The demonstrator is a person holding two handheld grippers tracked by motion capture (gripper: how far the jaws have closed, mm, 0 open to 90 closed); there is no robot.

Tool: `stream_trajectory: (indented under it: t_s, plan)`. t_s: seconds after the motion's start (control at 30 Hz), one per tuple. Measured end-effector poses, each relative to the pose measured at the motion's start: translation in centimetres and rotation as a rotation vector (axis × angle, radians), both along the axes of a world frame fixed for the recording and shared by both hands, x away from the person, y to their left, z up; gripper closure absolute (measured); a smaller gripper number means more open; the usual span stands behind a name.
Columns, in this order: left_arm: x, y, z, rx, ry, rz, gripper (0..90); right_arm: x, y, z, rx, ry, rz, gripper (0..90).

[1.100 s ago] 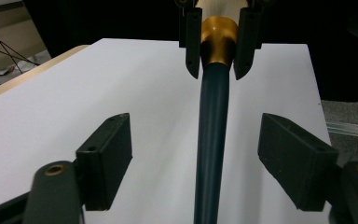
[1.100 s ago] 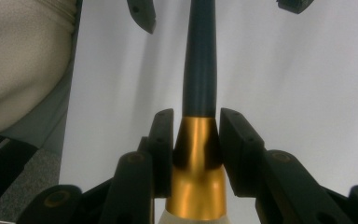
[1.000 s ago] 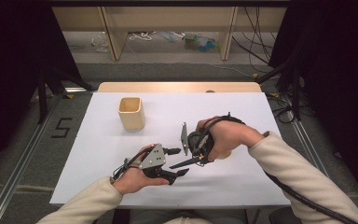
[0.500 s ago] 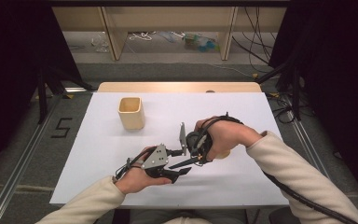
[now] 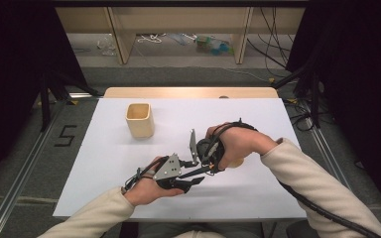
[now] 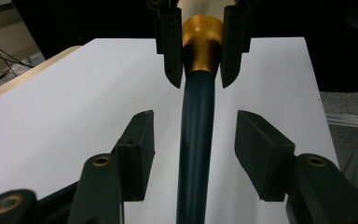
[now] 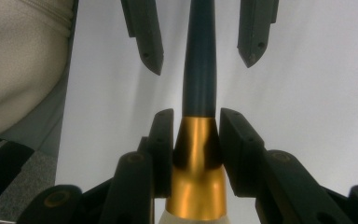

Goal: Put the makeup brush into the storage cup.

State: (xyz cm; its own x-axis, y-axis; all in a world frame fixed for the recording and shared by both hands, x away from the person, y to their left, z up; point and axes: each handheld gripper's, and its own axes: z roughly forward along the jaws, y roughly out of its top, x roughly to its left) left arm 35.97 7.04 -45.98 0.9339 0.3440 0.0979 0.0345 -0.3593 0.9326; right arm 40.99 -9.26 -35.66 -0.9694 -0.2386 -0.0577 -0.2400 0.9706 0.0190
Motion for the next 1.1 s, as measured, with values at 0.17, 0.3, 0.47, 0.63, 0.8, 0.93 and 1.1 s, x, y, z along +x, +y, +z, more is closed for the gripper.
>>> stream_trajectory:
  t_s: [0.17, 0.3, 0.47, 0.63, 0.8, 0.93, 1.1]
  plan:
    - [0.02, -0.15, -0.07, 0.01, -0.002, -0.004, 49.5, 0.08, 0.08, 0.0, 0.001, -0.002, 0.012, 67.5]
    - [0.0, -0.24, -0.08, 0.014, 0.007, 0.0, 51.7, 0.05, 0.17, 0.05, 0.005, -0.002, 0.011, 67.5]
    - [-0.01, -0.35, -0.16, 0.017, 0.022, -0.01, 53.6, 0.07, 0.27, 0.11, 0.0, -0.004, 0.016, 67.6]
    - [0.21, -0.32, -0.05, 0.042, -0.015, -0.003, 59.8, -0.08, 0.48, 0.04, 0.005, -0.003, 0.005, 67.5]
    - [0.2, -0.35, -0.09, 0.051, -0.016, 0.005, 66.4, -0.01, 0.63, 0.06, 0.005, -0.004, 0.017, 67.6]
    - [0.3, -0.31, -0.03, 0.07, -0.035, 0.005, 72.6, -0.08, 0.74, 0.1, 0.003, -0.006, 0.007, 67.6]
    - [0.23, -0.36, 0.02, 0.083, -0.046, -0.007, 74.3, -0.09, 0.78, 0.05, 0.003, -0.004, 0.014, 67.5]
